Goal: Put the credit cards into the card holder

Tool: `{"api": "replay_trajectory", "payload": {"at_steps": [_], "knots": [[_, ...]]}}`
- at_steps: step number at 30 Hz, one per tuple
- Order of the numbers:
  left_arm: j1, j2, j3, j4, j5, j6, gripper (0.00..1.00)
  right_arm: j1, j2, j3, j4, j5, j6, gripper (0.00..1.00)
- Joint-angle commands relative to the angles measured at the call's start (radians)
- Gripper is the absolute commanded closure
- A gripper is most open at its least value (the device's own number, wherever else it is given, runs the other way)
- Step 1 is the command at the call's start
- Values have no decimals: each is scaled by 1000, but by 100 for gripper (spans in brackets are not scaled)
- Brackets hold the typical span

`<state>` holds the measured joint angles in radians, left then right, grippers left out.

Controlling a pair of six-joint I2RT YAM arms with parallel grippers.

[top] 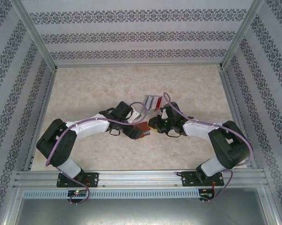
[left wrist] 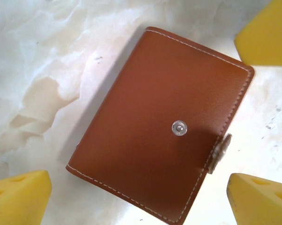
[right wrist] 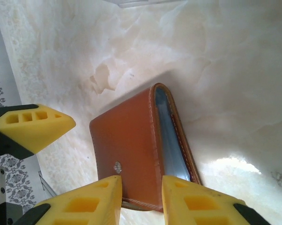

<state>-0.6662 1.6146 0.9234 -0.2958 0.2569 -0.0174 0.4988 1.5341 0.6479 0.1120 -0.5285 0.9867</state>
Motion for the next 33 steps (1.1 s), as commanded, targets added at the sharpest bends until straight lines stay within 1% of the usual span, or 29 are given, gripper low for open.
{"api": "replay_trajectory", "payload": {"at_steps": [1,5,11,15,18,20,22,25,30,33], "knots": [[-31,18,22,-14,-120,135,4,-14,19,9,23,-26,17,71],[-42,64,39,-13,-189,159,6,-20,19,4,25,-24,17,71],[-47,61,51,-20,-181,218,4,-26,18,-9,27,-27,17,71],[-51,58,60,-60,-126,275,0,-37,14,-19,29,-29,15,69],[-57,44,49,-57,-92,310,0,-44,12,-19,19,-30,8,67],[-74,39,42,-47,-122,340,0,-45,14,-23,18,-31,5,66],[-99,49,49,-58,-175,382,0,-47,18,-28,23,-31,7,66],[-108,86,52,-62,-236,425,0,-52,24,-30,28,-42,6,66],[-108,144,93,-91,-289,416,0,-63,14,-40,24,-44,2,66],[-106,158,111,-87,-297,398,5,-70,3,-45,18,-51,-6,67]]}}
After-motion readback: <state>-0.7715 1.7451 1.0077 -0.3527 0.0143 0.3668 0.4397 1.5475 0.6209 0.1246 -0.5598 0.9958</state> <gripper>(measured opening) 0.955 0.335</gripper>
